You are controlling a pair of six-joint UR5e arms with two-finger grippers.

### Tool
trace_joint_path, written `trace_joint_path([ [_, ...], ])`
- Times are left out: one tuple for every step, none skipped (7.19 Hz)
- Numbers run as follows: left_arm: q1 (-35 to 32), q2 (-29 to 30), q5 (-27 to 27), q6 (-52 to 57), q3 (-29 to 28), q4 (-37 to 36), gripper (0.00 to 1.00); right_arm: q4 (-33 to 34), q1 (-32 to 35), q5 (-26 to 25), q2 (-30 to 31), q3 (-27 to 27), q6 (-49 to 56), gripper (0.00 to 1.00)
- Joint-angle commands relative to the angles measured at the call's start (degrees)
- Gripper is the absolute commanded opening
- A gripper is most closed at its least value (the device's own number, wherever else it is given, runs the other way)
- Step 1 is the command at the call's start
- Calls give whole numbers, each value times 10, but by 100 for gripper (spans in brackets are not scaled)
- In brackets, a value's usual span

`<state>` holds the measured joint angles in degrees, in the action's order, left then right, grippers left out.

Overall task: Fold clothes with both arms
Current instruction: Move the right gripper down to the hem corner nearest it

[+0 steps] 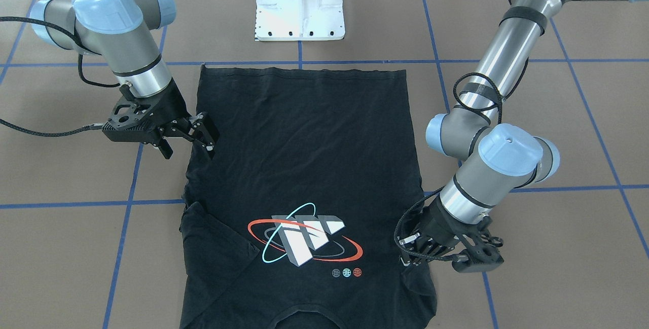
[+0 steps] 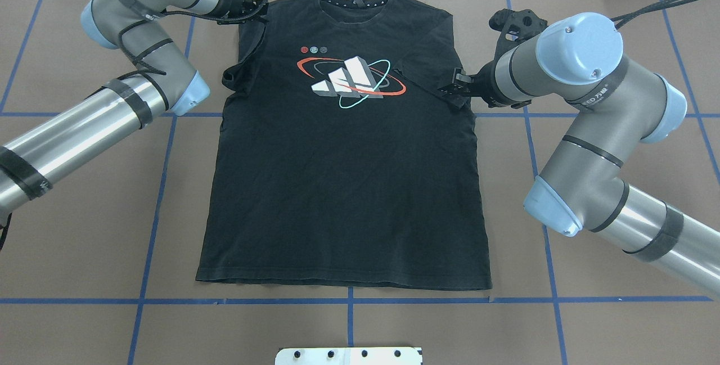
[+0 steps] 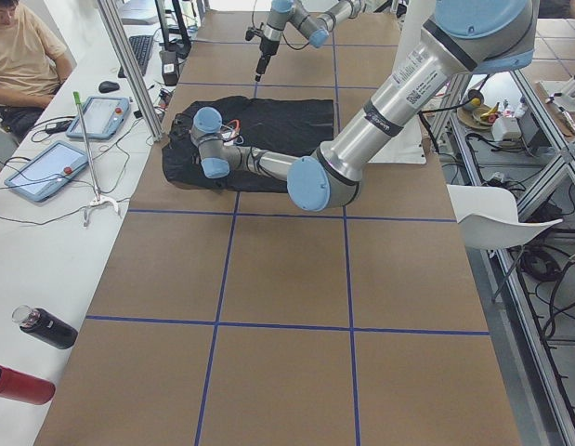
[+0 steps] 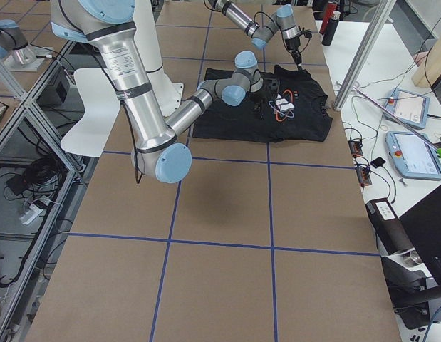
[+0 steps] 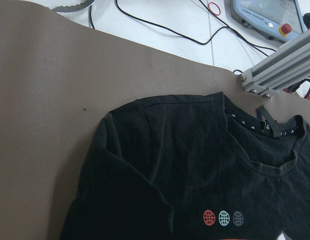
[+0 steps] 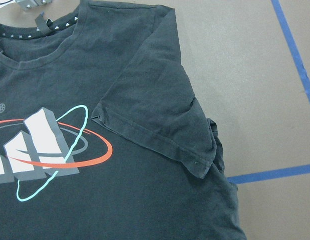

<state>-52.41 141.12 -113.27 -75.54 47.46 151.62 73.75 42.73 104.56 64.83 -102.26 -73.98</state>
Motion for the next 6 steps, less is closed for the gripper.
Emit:
trace_joint_path([
  [19,15,29,-16,-13,3,0,-1,0,0,-1,8,0,100],
  [30,14,34,-16,-11,4,17,-1,0,0,-1,9,0,100],
  [43,12,34,-15,-4,4,86,-2,0,-1,-2,10,-1,100],
  [45,-1,34,-15,19,3,100,-2,-1,-1,-2,10,-2,100],
  [44,-21,31,-16,65,1,100,-1,-1,-1,-7,7,-10,100],
  [45,-56,27,-16,123,-2,100,1,0,-8,-14,2,-29,100],
])
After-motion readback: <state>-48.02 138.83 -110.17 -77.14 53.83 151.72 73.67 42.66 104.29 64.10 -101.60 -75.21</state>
